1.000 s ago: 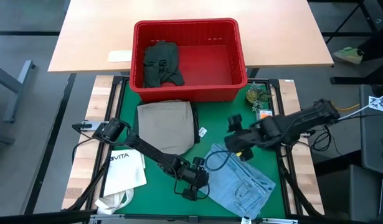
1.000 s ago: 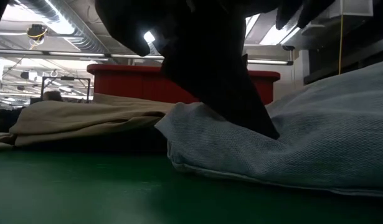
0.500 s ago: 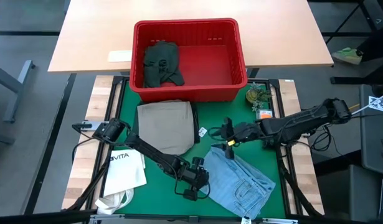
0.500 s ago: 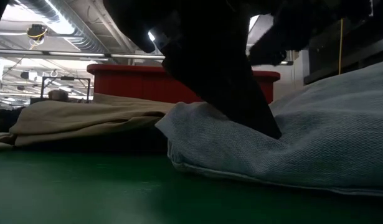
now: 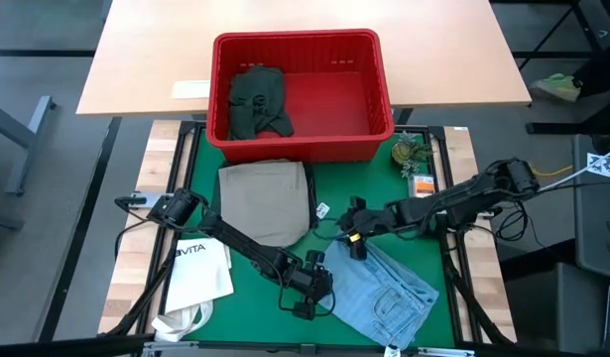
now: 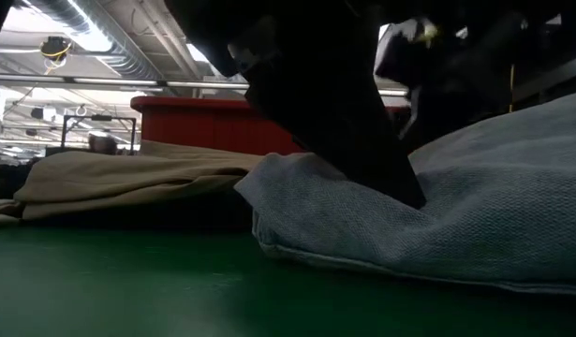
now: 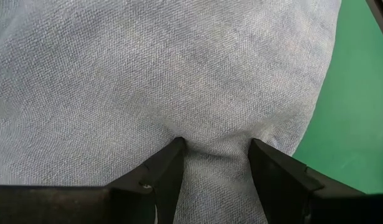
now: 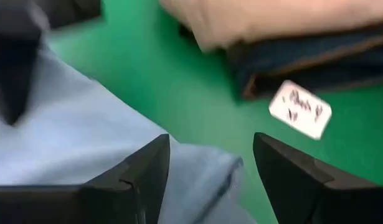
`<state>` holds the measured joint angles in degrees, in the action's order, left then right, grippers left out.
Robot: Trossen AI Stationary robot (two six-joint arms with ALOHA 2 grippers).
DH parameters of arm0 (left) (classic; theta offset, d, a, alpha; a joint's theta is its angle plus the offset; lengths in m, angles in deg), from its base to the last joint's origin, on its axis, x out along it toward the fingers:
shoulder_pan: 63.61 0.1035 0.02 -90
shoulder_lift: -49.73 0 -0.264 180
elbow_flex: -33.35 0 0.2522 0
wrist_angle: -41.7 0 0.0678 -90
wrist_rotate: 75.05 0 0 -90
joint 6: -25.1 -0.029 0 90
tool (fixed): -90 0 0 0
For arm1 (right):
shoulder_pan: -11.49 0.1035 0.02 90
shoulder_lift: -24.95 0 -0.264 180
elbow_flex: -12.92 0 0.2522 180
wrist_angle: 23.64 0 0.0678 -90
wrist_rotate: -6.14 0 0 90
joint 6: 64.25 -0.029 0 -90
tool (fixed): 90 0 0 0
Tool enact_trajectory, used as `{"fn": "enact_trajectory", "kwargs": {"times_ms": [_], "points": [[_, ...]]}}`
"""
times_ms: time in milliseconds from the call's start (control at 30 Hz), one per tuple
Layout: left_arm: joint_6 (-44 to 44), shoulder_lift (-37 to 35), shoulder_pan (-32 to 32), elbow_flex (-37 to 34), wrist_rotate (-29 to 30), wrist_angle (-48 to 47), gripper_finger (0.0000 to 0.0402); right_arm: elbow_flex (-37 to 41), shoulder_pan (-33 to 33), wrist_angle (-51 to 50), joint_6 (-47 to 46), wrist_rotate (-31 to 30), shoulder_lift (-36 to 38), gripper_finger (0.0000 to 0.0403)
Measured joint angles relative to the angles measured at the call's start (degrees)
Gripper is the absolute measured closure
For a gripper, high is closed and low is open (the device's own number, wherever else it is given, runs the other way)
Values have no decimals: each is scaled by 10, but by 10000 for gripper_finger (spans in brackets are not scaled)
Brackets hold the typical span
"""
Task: Fold Laundry from Bin
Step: Fold the light blue pants
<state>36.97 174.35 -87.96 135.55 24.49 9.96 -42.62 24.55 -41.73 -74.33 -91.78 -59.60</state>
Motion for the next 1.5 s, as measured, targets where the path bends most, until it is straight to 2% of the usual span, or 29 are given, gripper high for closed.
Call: {"fn": "enact_trajectory", "kwargs": {"times_ms": [267,467,733,1067,1267,1500], "points": [[2,0,-1,0,5,1,225,-2,1,-132,-53,-95,-34,171],[6,0,-2,0,11,1,225,-2,-3,-164,-97,-154,-33,171],[28,0,-2,0,12,1,225,-6,-33,-180,-98,-156,-24,171],[32,-30,-7,1,8,-3,225,-76,-30,-232,-29,-131,27,171],[32,-70,-10,4,41,-2,225,-92,-31,-221,-28,-130,26,171],[32,-75,-9,4,63,-18,225,-92,-30,-248,-29,-124,24,171]]}}
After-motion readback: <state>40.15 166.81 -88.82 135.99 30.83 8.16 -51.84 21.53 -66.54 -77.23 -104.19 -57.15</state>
